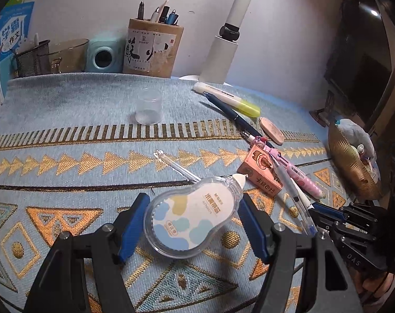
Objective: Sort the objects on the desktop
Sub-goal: 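Grasp the white pen with the right gripper while the left gripper carries the tape toward the bowl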
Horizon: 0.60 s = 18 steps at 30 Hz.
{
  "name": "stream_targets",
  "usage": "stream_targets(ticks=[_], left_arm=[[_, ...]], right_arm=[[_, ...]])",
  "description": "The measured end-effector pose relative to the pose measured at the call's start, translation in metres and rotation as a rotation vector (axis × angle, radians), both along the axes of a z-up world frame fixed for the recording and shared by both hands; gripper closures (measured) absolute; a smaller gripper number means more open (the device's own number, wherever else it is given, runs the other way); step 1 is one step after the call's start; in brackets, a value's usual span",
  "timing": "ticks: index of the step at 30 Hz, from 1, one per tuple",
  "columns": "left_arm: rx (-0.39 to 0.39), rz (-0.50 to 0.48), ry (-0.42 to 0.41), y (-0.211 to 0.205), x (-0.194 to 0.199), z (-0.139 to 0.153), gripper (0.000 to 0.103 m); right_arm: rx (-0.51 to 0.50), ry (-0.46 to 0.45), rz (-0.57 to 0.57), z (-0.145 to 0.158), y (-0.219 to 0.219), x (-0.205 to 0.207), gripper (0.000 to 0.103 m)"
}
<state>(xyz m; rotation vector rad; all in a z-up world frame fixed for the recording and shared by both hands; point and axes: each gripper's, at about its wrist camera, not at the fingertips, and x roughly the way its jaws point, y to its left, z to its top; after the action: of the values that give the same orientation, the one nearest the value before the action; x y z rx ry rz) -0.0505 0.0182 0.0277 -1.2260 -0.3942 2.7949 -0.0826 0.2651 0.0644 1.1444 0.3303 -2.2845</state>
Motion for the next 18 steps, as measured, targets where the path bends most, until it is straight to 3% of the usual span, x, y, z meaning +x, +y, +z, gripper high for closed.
stream_targets(ticks=[4,6,10,13,15,18], left_arm=[[-0.024,0.008,0.006,0.003,0.002,0.006,0.037],[-0.040,0.028,0.027,0.005,0.007,0.015,0.037],[0.008,0.013,0.076,0.016,0.016,0.038,0.037],[0.007,-0.035,0.103,0.044,0.015,0.056,0.037],[-0.026,-0.078,0.136,0.071,0.014,0.071,0.037],[-0.028,-0.160,0.179,0.114,0.008,0.092,0.037]], right_arm=[[-0.150,-0.106,0.004,0.009,0.024,0.002,0.092],[-0.209,-0.118,0.010,0.019,0.038,0.010,0.092],[-0.294,-0.126,-0.012,0.033,0.070,0.025,0.092],[-0.330,-0.132,-0.071,0.042,0.097,0.030,0.092],[-0.408,-0.131,-0.111,0.052,0.123,0.031,0.092],[-0.477,-0.083,-0.180,0.074,0.161,0.028,0.092]])
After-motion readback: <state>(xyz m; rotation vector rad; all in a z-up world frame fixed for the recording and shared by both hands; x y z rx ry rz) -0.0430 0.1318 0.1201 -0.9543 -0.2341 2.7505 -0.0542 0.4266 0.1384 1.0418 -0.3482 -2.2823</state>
